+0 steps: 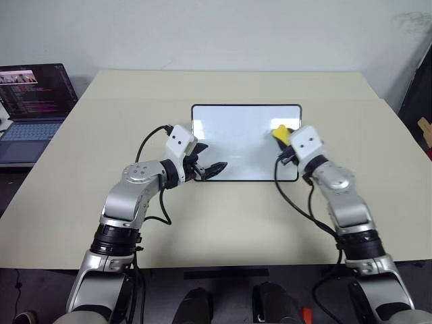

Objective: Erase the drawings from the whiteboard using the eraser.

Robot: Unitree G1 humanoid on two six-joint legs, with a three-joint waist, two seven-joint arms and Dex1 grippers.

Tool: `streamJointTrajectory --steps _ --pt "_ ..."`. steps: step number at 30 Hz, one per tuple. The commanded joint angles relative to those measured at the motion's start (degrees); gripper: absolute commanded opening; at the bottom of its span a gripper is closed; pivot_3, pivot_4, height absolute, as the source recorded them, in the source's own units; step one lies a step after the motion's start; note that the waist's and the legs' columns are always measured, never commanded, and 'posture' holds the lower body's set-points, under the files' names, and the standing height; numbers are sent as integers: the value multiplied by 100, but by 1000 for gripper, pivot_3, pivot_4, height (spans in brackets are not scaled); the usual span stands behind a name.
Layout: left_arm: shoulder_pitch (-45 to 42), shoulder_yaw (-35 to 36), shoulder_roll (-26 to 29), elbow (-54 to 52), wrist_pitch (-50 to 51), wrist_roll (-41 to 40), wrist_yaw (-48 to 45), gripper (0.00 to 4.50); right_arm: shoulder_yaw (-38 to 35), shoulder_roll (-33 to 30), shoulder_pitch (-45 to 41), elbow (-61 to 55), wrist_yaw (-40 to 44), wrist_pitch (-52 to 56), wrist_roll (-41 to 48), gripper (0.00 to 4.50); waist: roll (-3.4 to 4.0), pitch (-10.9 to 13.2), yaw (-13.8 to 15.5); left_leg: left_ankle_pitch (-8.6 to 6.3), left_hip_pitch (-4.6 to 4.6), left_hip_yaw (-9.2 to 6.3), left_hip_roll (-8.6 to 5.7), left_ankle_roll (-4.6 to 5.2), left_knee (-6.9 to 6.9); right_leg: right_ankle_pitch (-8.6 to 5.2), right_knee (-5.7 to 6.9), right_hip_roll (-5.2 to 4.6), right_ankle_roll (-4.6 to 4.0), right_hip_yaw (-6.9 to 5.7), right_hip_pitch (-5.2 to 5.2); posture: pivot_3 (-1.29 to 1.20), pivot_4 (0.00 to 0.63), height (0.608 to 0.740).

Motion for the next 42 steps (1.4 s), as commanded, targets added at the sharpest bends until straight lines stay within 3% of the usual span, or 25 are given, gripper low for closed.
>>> streamJointTrajectory --steps 1,6,12,20,33,42 --pt "-182 -261 -138 -376 -204 -149 -321 4500 -526 -146 399 -1000 -100 254 230 1200 0 0 11 0 -13 -5 -3 0 1 -1 -6 -5 1 -1 -7 0 150 740" --pt "-481 -766 -401 -319 -294 -157 -788 4500 -1269 -140 1303 -1958 -339 1068 479 1200 0 0 44 -1 -44 -24 -6 -1 0 1 -35 -6 2 -6 -14 0 150 740" --pt "-1043 -1400 -760 34 -636 16 -1360 4500 -1844 206 1885 -2329 -828 2120 759 1200 5 -1 31 -5 -40 -17 -8 5 0 1 -36 2 4 -5 -11 0 150 740" --pt "-1650 -1851 -1339 646 -934 6 -2014 4500 -2016 406 1751 -2010 -927 3150 1270 1200 16 -6 -12 -6 -34 -8 -6 10 2 2 -34 21 6 -5 -8 0 150 740" --pt "-1646 -2123 -1529 933 -1358 472 -2148 4500 -2184 241 1449 -1071 -1060 3106 1629 1200 22 -6 -11 -8 -34 -1 -6 15 4 3 -33 23 8 -4 -9 0 150 740" --pt "-1628 -2065 -1573 1085 -1452 728 -1955 4500 -2146 54 1391 -902 -1031 2958 1683 4283 23 -6 -11 -8 -34 -1 -6 15 5 3 -31 23 8 -4 -8 0 150 740"
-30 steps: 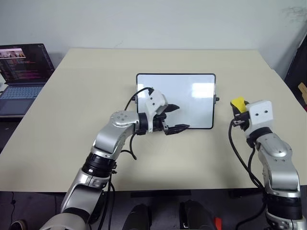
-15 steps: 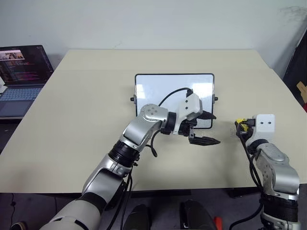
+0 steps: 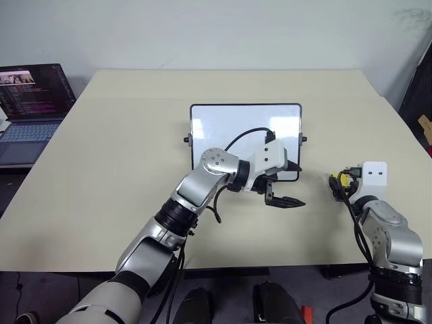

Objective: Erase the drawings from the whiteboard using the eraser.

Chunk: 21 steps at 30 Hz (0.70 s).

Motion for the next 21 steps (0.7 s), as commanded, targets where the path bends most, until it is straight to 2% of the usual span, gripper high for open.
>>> streamJointTrajectory --steps 1,5,10,15,18,21 --pt "-34 104 -111 -53 -36 -29 87 4500 -99 -85 -114 -127 -23 -172 106 4475 0 0 0 0 0 0 0 0 0 0 0 0 0 0 0 0 150 740" --pt "94 261 -161 -200 104 -111 292 4500 -198 19 -125 -697 -10 -330 340 4475 2 -1 0 0 0 0 0 0 0 0 0 0 0 0 0 0 150 740" --pt "608 731 337 -619 104 12 778 4500 -172 269 12 -1954 179 -109 1110 4475 18 -7 -33 0 3 -1 10 0 -1 0 6 7 0 4 -3 0 150 740" --pt "1765 1880 763 -1678 504 16 2149 4500 974 407 706 -2865 367 -238 1142 4475 20 -8 -26 -1 14 1 15 1 0 -2 22 9 -2 12 -3 0 150 740" --pt "2608 2517 566 -2577 788 -24 3081 4500 1438 647 1130 -2739 381 -1004 883 4475 19 -9 16 -1 10 -1 9 1 7 -2 22 -9 -1 13 -2 0 150 740" --pt "3315 3009 238 -3201 937 86 3974 4500 1559 760 1586 -2481 502 -1863 680 4475 15 -11 103 -1 5 -16 -3 0 12 -1 17 -29 1 6 3 0 150 740"
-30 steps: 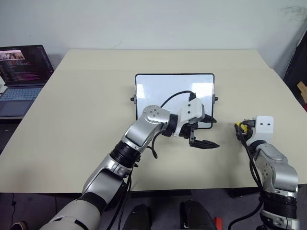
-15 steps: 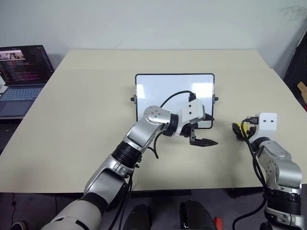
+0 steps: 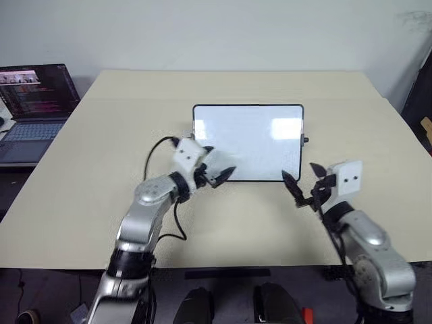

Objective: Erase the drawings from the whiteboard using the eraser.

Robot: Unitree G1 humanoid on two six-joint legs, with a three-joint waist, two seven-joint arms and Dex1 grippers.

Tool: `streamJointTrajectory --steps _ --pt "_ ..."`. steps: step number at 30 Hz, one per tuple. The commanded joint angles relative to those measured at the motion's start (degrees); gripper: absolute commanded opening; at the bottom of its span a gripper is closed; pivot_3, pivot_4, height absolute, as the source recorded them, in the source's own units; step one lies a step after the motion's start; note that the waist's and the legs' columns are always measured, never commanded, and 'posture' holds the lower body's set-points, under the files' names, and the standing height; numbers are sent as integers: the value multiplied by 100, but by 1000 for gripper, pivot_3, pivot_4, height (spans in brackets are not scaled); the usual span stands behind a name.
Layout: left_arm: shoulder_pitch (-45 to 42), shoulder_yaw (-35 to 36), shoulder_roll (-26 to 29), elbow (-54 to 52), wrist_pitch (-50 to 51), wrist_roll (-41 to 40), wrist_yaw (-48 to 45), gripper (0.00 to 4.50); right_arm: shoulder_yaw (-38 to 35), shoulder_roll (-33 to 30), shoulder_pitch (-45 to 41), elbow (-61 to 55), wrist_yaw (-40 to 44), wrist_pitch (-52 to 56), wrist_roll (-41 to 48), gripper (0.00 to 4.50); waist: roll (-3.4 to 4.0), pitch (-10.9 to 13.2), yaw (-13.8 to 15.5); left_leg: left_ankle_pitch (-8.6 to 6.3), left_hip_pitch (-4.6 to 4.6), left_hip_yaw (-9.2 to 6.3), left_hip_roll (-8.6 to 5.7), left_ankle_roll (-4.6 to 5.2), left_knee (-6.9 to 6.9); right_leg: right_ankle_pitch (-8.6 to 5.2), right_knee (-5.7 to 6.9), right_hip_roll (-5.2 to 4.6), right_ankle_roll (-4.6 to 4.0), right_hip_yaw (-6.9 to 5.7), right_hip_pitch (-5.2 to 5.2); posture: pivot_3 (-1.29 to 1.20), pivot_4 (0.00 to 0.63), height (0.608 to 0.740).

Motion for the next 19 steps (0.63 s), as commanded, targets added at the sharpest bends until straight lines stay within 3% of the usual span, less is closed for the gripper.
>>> streamJointTrajectory --steps 1,5,9,15,19 --pt "794 741 -267 -966 24 152 1110 4500 85 123 540 84 92 -1122 -225 4475 -6 -5 43 0 1 0 -1 0 2 1 -1 0 1 0 2 0 150 740" --pt "1880 1189 -356 -1301 -149 559 1874 4500 -125 450 1142 602 358 -2039 73 4475 -5 -11 55 -1 22 3 8 -2 -16 -1 -12 1 -2 3 16 0 150 740" --pt "2405 1160 -481 -1463 -198 727 2233 4500 -219 484 1357 1007 429 -2551 18 4475 -8 -11 83 -2 32 7 7 0 -12 -1 -20 2 -1 -4 34 0 150 740" --pt "2471 970 -535 -1462 -172 727 2377 4500 -237 496 1604 1063 207 -2762 -116 4475 -9 -12 79 -1 70 15 11 1 -13 -1 -20 7 0 -8 69 0 150 740" --pt "1999 920 -453 -1159 -251 676 2377 4500 -152 403 1701 1245 169 -2683 -259 4475 -9 -12 76 -2 80 13 14 0 -15 -2 -23 9 -1 -8 81 0 150 740"
